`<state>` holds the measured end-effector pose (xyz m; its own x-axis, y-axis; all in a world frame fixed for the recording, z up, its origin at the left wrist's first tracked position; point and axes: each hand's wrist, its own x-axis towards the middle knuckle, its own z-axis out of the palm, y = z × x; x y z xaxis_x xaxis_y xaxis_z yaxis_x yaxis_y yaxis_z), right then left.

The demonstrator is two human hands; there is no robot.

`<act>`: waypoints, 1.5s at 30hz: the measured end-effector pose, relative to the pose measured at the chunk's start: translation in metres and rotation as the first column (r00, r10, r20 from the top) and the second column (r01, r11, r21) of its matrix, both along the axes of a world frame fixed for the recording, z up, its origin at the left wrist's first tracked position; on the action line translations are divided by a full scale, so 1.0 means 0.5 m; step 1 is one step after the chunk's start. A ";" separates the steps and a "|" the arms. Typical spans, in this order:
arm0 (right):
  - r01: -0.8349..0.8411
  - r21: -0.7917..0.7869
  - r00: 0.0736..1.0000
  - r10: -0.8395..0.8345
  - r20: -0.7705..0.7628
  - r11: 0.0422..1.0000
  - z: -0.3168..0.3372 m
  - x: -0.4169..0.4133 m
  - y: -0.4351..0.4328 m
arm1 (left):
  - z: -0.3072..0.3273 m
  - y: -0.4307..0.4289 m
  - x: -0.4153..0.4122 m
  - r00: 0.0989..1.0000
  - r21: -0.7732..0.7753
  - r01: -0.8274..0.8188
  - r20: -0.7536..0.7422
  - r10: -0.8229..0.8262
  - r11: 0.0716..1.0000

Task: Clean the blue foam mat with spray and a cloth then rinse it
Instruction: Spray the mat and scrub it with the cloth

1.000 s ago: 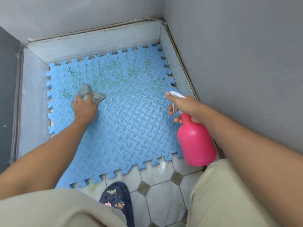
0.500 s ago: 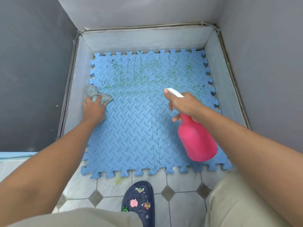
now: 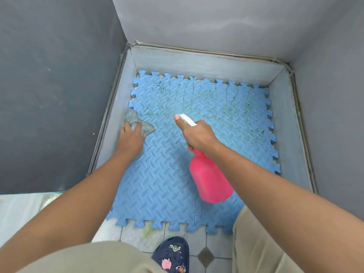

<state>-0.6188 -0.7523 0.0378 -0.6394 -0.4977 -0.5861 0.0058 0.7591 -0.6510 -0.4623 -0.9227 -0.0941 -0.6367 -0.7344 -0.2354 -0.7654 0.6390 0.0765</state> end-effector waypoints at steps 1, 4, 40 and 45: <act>0.001 -0.009 1.000 -0.001 -0.002 1.000 -0.002 -0.006 -0.011 | -0.001 0.000 0.000 1.000 0.008 -0.002 -0.005 0.002 1.000; -0.054 -0.053 0.998 0.056 0.021 0.997 -0.013 -0.030 -0.048 | -0.007 -0.002 -0.003 1.000 0.009 -0.018 -0.004 0.018 1.000; 0.457 -0.014 0.809 -0.410 0.420 0.889 -0.115 -0.222 0.141 | -0.047 -0.243 -0.353 0.954 -0.104 -0.282 -0.133 0.268 0.954; 0.516 -0.054 0.807 -0.464 0.365 0.855 -0.098 -0.248 0.157 | -0.020 -0.066 -0.459 0.955 -0.007 0.106 -0.278 -0.104 0.994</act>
